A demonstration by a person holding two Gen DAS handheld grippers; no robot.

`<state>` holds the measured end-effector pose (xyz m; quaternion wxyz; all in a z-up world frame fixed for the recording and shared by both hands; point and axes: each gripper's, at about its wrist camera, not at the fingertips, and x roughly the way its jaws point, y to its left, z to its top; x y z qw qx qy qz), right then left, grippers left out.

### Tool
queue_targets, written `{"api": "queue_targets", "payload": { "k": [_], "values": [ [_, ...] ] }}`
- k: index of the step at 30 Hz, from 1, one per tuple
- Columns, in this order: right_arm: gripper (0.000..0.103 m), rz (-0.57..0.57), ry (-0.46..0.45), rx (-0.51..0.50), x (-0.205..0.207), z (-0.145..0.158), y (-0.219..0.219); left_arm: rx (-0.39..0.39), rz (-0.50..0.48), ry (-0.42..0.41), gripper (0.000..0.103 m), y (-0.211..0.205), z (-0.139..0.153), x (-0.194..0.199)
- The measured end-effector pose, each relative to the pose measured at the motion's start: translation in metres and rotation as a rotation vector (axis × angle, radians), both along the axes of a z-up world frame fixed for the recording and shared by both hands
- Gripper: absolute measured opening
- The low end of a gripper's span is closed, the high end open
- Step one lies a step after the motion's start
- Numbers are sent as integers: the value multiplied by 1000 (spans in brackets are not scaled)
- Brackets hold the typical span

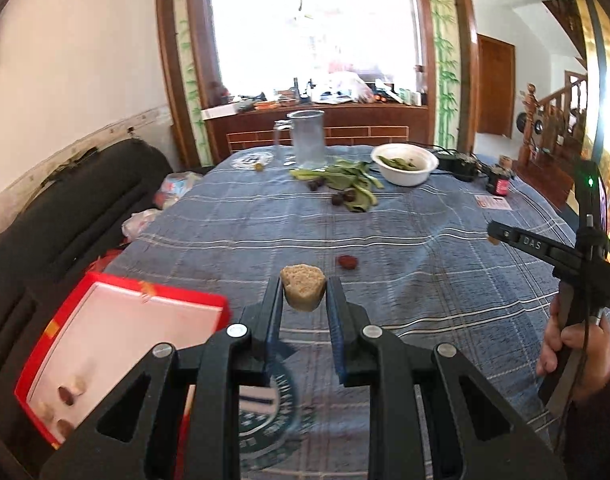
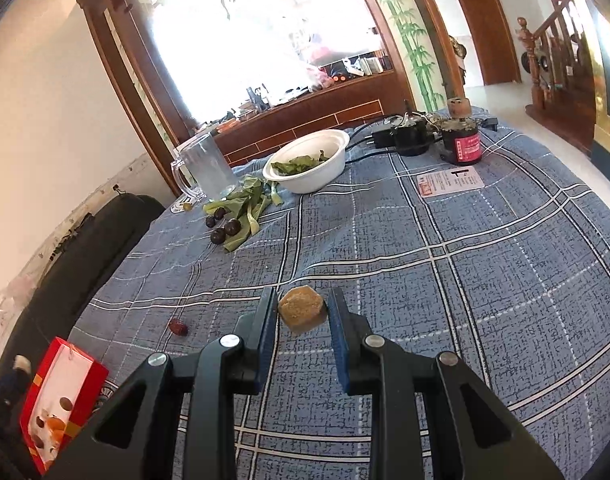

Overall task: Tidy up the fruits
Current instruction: 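Lift both tan pieces and carry them over the red tray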

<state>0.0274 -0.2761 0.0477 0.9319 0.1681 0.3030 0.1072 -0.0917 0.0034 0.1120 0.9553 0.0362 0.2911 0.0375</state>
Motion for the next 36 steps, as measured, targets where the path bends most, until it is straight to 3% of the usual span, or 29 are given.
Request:
{"api": "queue_targets", "payload": {
  "k": [4,8,18,25,36],
  "values": [
    [25,-22,17,-22,-4,-1,3,-14,36,-5,24,24,1,-11],
    [25,-1,16,22,-24,9,17,-44,84,-1,24,54,1,-21],
    [25,269,-29,29,-91,25,137,-79,177,-14,24,110,-2,-52],
    [25,437,12,40,-127,12,212,-87,234,-34,24,145,-4,-76],
    [25,577,30,-7,-162,4,277,-79,288,-9,24,186,-19,-104]
  ]
}}
